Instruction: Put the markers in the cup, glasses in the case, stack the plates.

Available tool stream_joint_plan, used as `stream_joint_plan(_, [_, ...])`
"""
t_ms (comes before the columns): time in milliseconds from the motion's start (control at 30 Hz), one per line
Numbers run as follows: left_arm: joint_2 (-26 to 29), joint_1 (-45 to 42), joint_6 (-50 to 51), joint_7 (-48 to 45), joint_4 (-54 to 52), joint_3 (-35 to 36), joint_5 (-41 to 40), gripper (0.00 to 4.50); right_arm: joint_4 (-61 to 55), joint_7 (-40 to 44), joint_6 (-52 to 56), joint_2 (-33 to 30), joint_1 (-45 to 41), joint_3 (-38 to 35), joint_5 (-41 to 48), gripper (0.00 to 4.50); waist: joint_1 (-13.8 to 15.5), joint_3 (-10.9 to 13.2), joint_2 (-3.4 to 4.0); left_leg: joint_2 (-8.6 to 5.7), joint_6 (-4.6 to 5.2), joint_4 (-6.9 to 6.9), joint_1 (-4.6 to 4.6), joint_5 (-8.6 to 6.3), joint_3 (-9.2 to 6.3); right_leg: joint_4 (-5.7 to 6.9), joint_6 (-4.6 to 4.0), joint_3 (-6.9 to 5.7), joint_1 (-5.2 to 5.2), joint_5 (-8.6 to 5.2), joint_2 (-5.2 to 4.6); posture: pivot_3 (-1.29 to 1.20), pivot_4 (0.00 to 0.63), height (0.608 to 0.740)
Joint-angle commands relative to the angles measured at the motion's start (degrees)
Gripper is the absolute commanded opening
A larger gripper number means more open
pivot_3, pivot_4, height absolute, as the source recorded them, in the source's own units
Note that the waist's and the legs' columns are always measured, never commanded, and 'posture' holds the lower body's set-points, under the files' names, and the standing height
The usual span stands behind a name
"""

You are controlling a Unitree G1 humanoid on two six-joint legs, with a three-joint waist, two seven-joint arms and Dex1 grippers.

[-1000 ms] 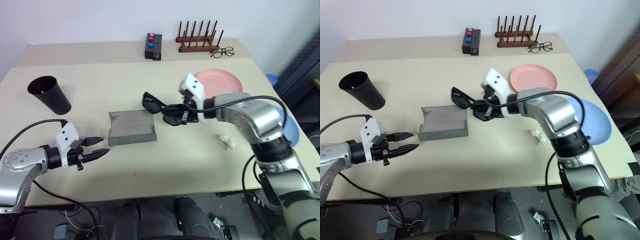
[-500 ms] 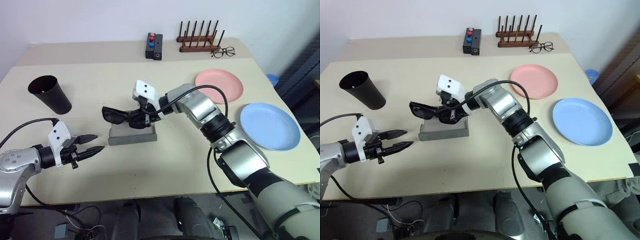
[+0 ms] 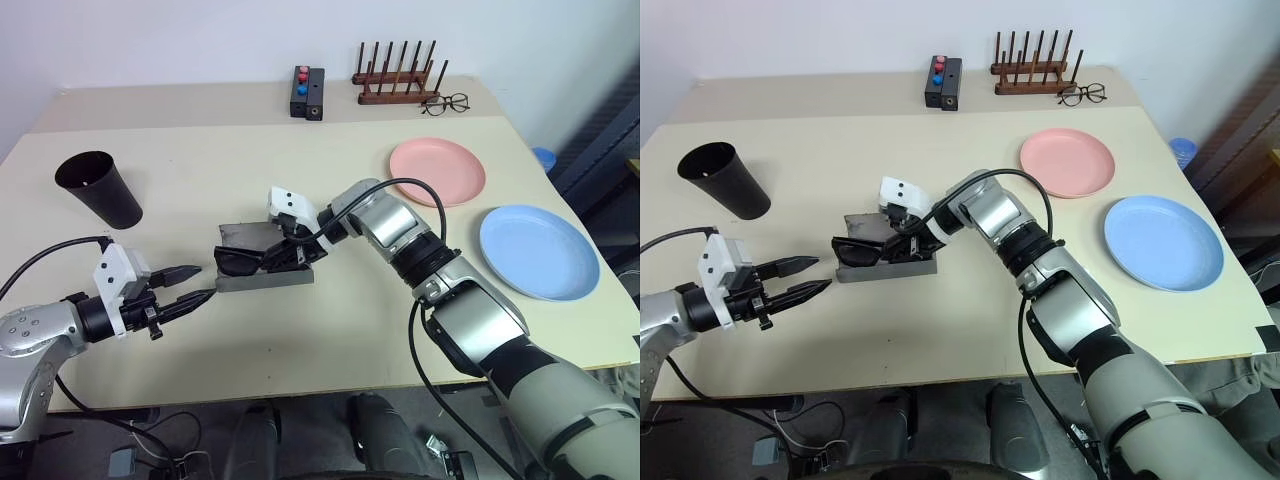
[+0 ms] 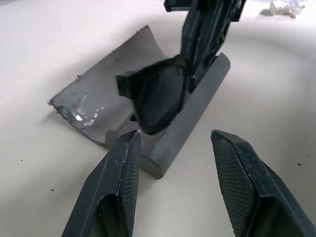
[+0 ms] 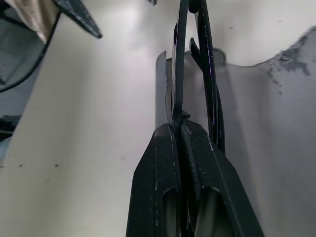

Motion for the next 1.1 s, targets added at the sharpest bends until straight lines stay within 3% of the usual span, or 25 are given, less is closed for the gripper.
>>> stream_joint_plan(33, [0.1, 0.6, -1.2, 0.1, -1.3, 1.7, -0.2, 2.32, 1.8, 0.6, -0.7, 1.4, -1.8, -0.8, -1.1, 0.04, 0.0, 0.0, 0.0, 0.0, 0.0, 0.0, 0.0, 0.0, 0.0, 0.0, 0.0, 0.0, 0.0, 0.0, 0.0, 0.0, 0.15, 0.74])
stream_joint_plan(133, [0.0, 1.3, -1.9, -0.2, -0.9, 1.6, 0.2, 2.32, 4.6, -1.1, -2.1, 2.6, -2.7, -2.4, -1.6, 0.04, 0.0, 0.0, 0.0, 0.0, 0.0, 0.0, 0.01, 0.0, 0.0, 0.01, -0.01, 0.0, 0.0, 0.0, 0.0, 0.0, 0.15, 0.74])
stream_joint_plan(167, [0.0, 1.6, -2.1, -0.3, -0.8, 1.6, 0.2, 2.32, 5.4, -1.6, -2.6, 2.9, -3.0, -3.0, -1.6, 0.7, 0.0, 0.0, 0.0, 0.0, 0.0, 0.0, 0.01, 0.0, 0.0, 0.0, -0.01, 0.0, 0.0, 0.0, 0.0, 0.0, 0.15, 0.74])
stream_joint_plan(300, [-0.1, 2.2, -2.6, -0.2, -0.7, 1.5, 0.2, 2.32, 6.8, -4.1, -5.8, 3.1, -3.8, -4.8, -2.6, 2.43, 0.0, 0.0, 0.0, 0.0, 0.0, -0.01, 0.01, 0.0, 0.0, 0.0, -0.01, 0.0, -0.01, -0.01, 0.0, 0.0, 0.15, 0.74])
stream_joint_plan(467, [-0.8, 1.1, -3.0, 0.4, 0.3, 0.8, 0.2, 2.32, 5.1, -6.2, -8.8, 2.0, -3.7, -7.7, -2.7, 2.43, 0.0, 0.0, 0.0, 0.0, 0.0, 0.0, 0.01, 0.0, 0.0, 0.0, -0.02, 0.0, 0.0, -0.01, 0.0, 0.0, 0.15, 0.74])
stream_joint_plan(700, [-2.3, -2.3, -1.4, 3.2, 1.8, 1.5, -1.3, 2.32, -7.7, -7.5, -6.3, -2.2, 0.6, -11.6, -0.8, 2.43, 0.0, 0.0, -0.01, 0.0, 0.0, 0.0, 0.0, 0.0, 0.0, -0.01, 0.02, 0.0, 0.02, 0.01, 0.0, 0.0, 0.15, 0.74])
stream_joint_plan(800, [-3.1, -6.2, 2.8, 6.2, 4.3, 2.6, -4.2, 1.43, -16.9, -9.8, -4.5, -5.5, 5.8, -12.6, -0.9, 2.49, 0.3, 0.0, -0.02, 0.0, 0.0, 0.0, 0.02, 0.0, -0.03, 0.0, 0.03, -0.03, 0.05, 0.0, 0.0, 0.0, 0.15, 0.74])
stream_joint_plan(900, [-3.2, -8.5, 3.2, 7.5, 7.0, 2.4, -3.5, 0.03, -25.4, -11.2, -0.7, -7.7, 10.0, -13.6, 0.5, 2.49, 0.1, 0.0, 0.0, -0.01, 0.0, 0.04, 0.01, 0.0, -0.03, 0.0, 0.04, -0.02, 0.06, 0.01, -0.01, 0.0, 0.15, 0.74])
stream_joint_plan(1100, [-4.6, -19.7, 3.2, 12.1, 16.5, -2.0, 1.2, 0.03, -40.5, -14.5, 6.6, -10.4, 18.0, -13.7, 2.8, 2.49, 0.2, 0.0, -0.02, 0.0, 0.0, 0.02, 0.03, 0.0, -0.05, 0.06, 0.05, -0.03, 0.04, 0.01, 0.02, 0.0, 0.15, 0.74])
